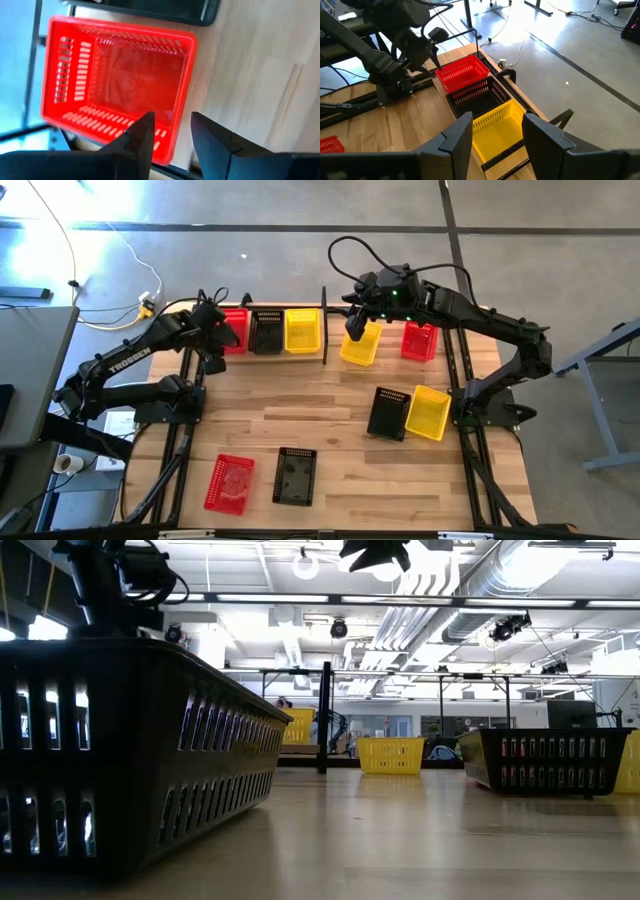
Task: Stack baskets on shelf by color
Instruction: Stack the top yellow bin on top of the yellow bin
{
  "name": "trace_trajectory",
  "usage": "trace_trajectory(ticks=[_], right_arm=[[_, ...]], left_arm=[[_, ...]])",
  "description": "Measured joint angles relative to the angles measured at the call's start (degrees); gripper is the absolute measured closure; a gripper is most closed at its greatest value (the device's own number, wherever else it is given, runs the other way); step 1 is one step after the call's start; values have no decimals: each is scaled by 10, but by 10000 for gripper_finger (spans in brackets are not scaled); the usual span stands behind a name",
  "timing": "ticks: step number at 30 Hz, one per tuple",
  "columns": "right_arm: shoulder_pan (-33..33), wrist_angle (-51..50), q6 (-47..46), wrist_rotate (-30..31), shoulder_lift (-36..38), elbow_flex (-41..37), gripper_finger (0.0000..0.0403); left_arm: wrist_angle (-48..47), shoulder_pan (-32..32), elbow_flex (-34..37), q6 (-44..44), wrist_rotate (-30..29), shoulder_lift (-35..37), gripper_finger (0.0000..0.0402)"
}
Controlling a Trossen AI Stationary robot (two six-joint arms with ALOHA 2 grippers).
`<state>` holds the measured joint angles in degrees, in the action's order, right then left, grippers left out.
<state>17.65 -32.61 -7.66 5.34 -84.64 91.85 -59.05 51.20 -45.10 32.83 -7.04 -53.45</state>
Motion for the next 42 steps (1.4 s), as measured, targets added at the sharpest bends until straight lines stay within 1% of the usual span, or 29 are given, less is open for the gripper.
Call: trace_trajectory(ticks=[3, 5, 9, 13, 17, 21, 25, 31, 36, 42], right_arm=[[0, -24, -5, 0, 0, 0, 247], [0, -47, -28, -2, 0, 0, 247], [-2, -101, -75, -37, 0, 0, 247], [-17, -155, -126, -66, 0, 0, 247], [-50, -234, -161, -65, 0, 0, 247], [-85, -279, -163, -30, 0, -5, 247], [-102, -280, -144, -28, -1, -33, 247], [-104, -260, -118, -38, -1, -101, 247], [-87, -184, -64, -36, -1, -169, 247], [-54, -64, 21, -31, -1, -243, 247]], left_arm=[[-14, -6, -19, -57, 25, 0, 283], [-15, -18, -29, -95, 48, 1, 285], [-10, -50, -55, -160, 91, 2, 289], [-4, -98, -76, -218, 127, 2, 290], [-2, -149, -89, -258, 129, 1, 291], [4, -197, -94, -286, 126, 1, 291], [24, -243, -94, -323, 126, 1, 291], [52, -306, -94, -386, 125, 1, 291], [70, -349, -94, -412, 119, 1, 291], [70, -376, -94, -412, 72, 1, 291]])
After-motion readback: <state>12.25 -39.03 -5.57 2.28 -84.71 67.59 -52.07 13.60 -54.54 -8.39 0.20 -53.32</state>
